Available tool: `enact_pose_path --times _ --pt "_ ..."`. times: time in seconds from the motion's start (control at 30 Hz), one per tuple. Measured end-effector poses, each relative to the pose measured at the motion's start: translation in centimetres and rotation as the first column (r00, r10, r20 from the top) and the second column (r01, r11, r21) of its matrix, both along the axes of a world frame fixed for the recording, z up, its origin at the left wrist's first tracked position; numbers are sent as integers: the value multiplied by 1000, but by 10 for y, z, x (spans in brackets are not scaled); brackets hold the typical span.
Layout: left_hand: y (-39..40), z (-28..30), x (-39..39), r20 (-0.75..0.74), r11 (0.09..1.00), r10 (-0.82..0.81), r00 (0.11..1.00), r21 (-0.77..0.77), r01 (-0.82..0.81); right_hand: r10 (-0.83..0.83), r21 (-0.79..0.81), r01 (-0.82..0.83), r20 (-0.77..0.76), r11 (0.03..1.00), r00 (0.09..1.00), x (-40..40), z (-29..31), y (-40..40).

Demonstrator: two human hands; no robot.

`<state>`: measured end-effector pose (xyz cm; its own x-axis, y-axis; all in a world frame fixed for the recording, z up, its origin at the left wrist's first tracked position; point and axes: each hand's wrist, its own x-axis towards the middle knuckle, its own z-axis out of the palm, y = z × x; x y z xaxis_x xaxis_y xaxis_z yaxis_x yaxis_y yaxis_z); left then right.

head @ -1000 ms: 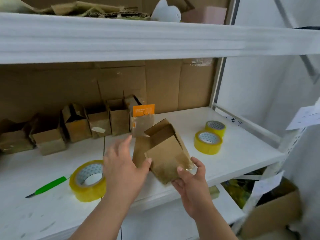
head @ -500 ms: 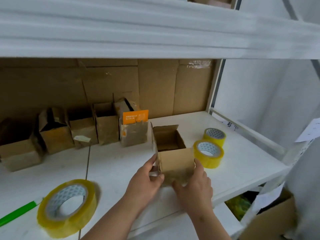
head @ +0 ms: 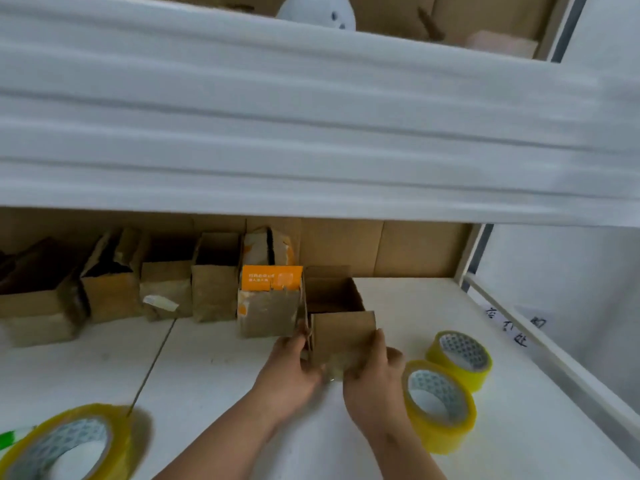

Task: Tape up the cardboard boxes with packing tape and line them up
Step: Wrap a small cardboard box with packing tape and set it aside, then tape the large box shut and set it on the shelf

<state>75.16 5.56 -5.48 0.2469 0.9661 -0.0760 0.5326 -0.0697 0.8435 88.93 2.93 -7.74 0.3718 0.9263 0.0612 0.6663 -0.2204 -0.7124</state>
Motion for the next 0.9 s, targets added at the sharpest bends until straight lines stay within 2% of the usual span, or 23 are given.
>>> enact_pose_path --times 0.13,0.27,0.3,0.37,0.47,0.53,0.6,0.67,0.77,0.9 --pt "17 7 1 210 998 50 977 -46 -41 121 -32 -127 -142 991 982 10 9 35" --pt "24 12 -2 284 992 115 952 -76 -97 222 -18 -233 -247 972 943 16 -3 70" --pt "23 15 -3 253 992 125 959 -61 -114 247 -23 -262 -263 965 933 16 -6 75" --pt "21 16 -6 145 990 137 980 -6 -138 302 -100 -324 -189 941 934 17 -3 75" --pt "17 17 -19 -171 989 135 976 88 -121 296 -207 -305 -74 930 952 16 1 78" --pt "15 16 -28 -394 981 170 903 158 -116 296 -242 -277 45 930 954 5 4 72" --pt "8 17 -38 -535 957 246 808 267 -115 296 -185 -262 189 947 936 -5 3 62" --pt "1 18 -49 -593 931 307 744 349 -105 295 -145 -265 264 953 918 -15 2 50" --pt "-12 20 -71 -650 916 336 682 393 -77 344 -118 -325 410 938 845 -41 3 32" --pt "-32 26 -110 -699 913 351 623 402 -63 411 -87 -418 441 904 798 -81 9 9"
